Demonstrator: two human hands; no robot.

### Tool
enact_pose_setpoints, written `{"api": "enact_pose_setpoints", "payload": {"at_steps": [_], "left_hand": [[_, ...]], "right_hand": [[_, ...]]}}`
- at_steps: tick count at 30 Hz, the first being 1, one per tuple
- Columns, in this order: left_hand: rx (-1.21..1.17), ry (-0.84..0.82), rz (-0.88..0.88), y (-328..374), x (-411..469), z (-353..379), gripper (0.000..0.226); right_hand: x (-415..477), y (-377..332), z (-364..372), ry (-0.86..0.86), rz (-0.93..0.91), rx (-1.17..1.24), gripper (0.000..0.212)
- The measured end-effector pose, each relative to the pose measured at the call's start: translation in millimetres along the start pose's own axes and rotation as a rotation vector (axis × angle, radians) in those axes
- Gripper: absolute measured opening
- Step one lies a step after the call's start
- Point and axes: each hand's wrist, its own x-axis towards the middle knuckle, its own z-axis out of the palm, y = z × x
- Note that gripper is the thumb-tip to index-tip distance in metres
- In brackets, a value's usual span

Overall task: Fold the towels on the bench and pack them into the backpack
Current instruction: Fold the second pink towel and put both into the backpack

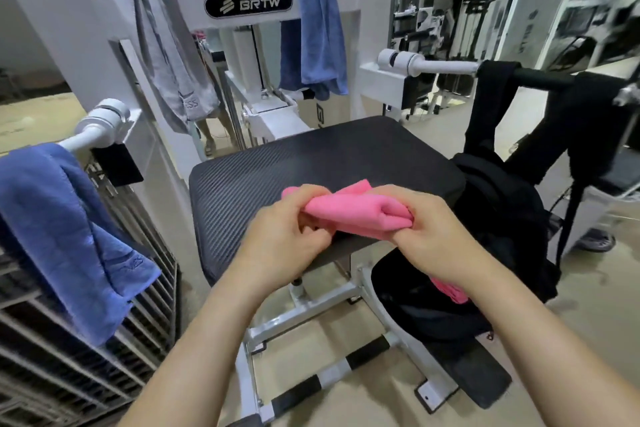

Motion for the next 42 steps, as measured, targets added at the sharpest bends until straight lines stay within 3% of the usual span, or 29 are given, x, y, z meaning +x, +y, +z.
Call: {"api": "enact_pose_setpoints", "payload": {"at_steps": [2, 4, 6, 9, 11, 13, 17, 21, 22, 24, 27, 31, 33, 35, 38, 42], "left_hand": [[0.223, 0.18, 0.139, 6, -1, 1, 0.027], [0.127, 0.218, 0.149, 11, -1, 1, 0.021], [-0.199, 0.133, 0.024, 18, -1, 4, 0.032], [-0.942, -0.005, -0.199, 29, 1, 22, 0.059], [-1.215, -0.004, -0.281, 41, 2, 43, 0.057], [-1.316, -0.037, -0.367, 55, -4, 71, 0.055], [-0.836, -0.043, -0.319, 71, -16, 143, 0.09], [-0.685, -0.033, -0.34, 79, 9, 196, 0.115], [-0.652, -0.046, -0.339, 77, 17, 208, 0.115], [-0.583, -0.124, -0.324, 70, 31, 233, 0.105], [-0.414, -0.233, -0.34, 50, 44, 274, 0.075], [-0.501, -0.293, -0.638, 19, 59, 314, 0.057], [-0.46, -0.264, -0.697, 1, 72, 326, 0.053], [-0.158, -0.258, -0.635, -22, 89, 335, 0.043], [0.363, -0.309, -0.611, -57, 105, 341, 0.047], [0.394, -0.46, -0.716, -91, 120, 352, 0.055]], "right_hand": [[-8, -8, -18, -0.086, 0.096, 0.133, 0.038], [-12, -8, -36, -0.135, 0.183, 0.321, 0.027], [-16, 1, -48, -0.14, 0.289, 0.556, 0.02], [-20, 23, -58, -0.074, 0.408, 0.721, 0.03], [-24, 40, -62, 0.009, 0.461, 0.79, 0.028], [-32, 63, -66, 0.096, 0.532, 0.827, 0.03], [-52, 114, -78, 0.174, 0.722, 0.98, 0.031], [-76, 169, -89, 0.101, 0.94, 1.338, 0.028], [-82, 184, -90, 0.037, 0.962, 1.377, 0.038], [-89, 211, -93, -0.056, 0.997, 1.36, 0.033], [-93, 247, -92, -0.06, 1.133, 1.179, 0.036], [-97, 286, -78, 0.011, 1.209, 0.922, 0.037], [-95, 299, -73, 0.118, 1.228, 0.884, 0.03], [-91, 312, -67, 0.264, 1.259, 0.936, 0.027], [-83, 334, -50, 0.394, 1.311, 1.001, 0.037], [-61, 345, -19, 0.446, 1.298, 0.967, 0.044]]}}
